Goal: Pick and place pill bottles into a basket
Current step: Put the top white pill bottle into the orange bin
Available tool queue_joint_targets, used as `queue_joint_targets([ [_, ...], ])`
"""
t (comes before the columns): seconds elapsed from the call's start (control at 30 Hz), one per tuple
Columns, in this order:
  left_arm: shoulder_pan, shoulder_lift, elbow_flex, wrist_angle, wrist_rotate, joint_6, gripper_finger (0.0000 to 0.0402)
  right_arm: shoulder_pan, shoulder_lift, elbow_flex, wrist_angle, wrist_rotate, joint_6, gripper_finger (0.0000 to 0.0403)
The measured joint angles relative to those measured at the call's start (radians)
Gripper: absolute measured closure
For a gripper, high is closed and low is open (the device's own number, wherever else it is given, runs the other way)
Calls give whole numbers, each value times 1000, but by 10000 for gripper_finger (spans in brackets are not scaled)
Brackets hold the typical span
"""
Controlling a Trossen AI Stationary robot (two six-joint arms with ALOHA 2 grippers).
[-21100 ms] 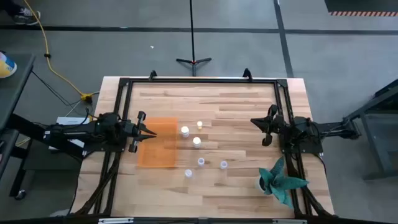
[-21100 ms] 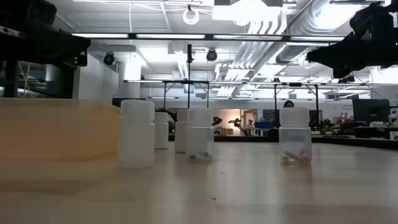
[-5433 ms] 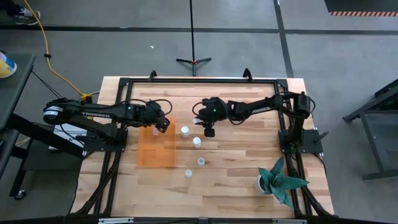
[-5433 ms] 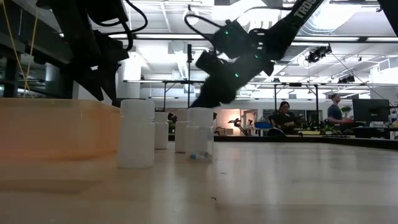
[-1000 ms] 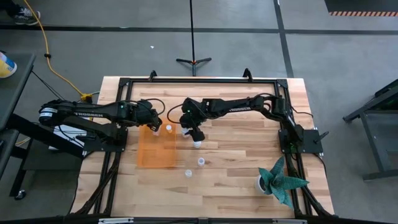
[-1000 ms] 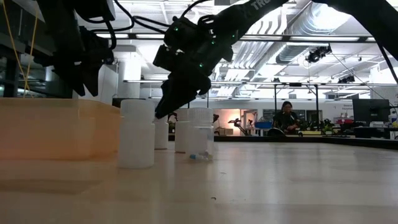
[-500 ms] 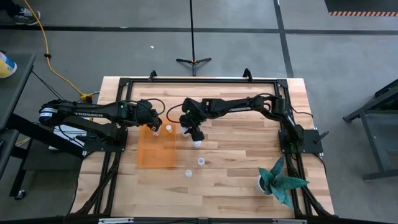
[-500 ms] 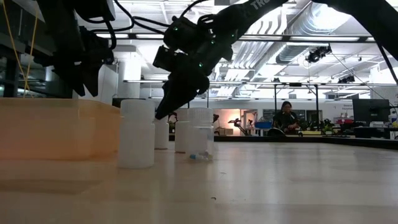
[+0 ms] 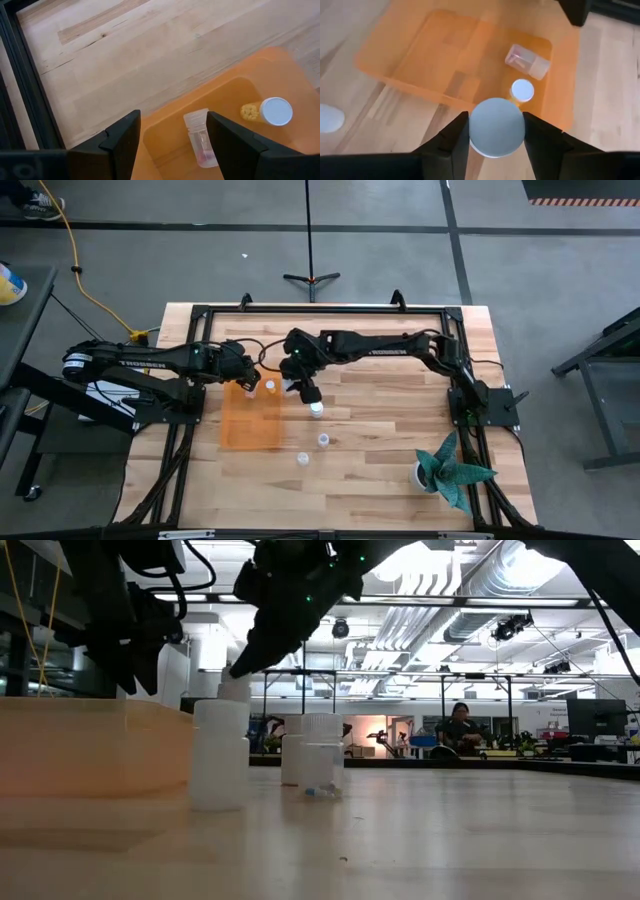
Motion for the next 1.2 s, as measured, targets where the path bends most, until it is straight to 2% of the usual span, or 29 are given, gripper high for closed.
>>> queue_joint_targets([
  [0.23,0,0,0,0,0,0,142,45,0,25,41,-69,-32,252],
  [0.47,0,0,0,-1,0,0,142,73,30,-26,229,-82,-52,248],
  [0.53,0,0,0,-3,0,0,142,74,51,-32,234,-92,-41,248],
  [0.73,0,0,0,-4,0,0,142,68,88,-29,287,-43,-30,250],
  [1.2,0,0,0,1,0,0,142,70,136,-31,300,-42,-31,239],
])
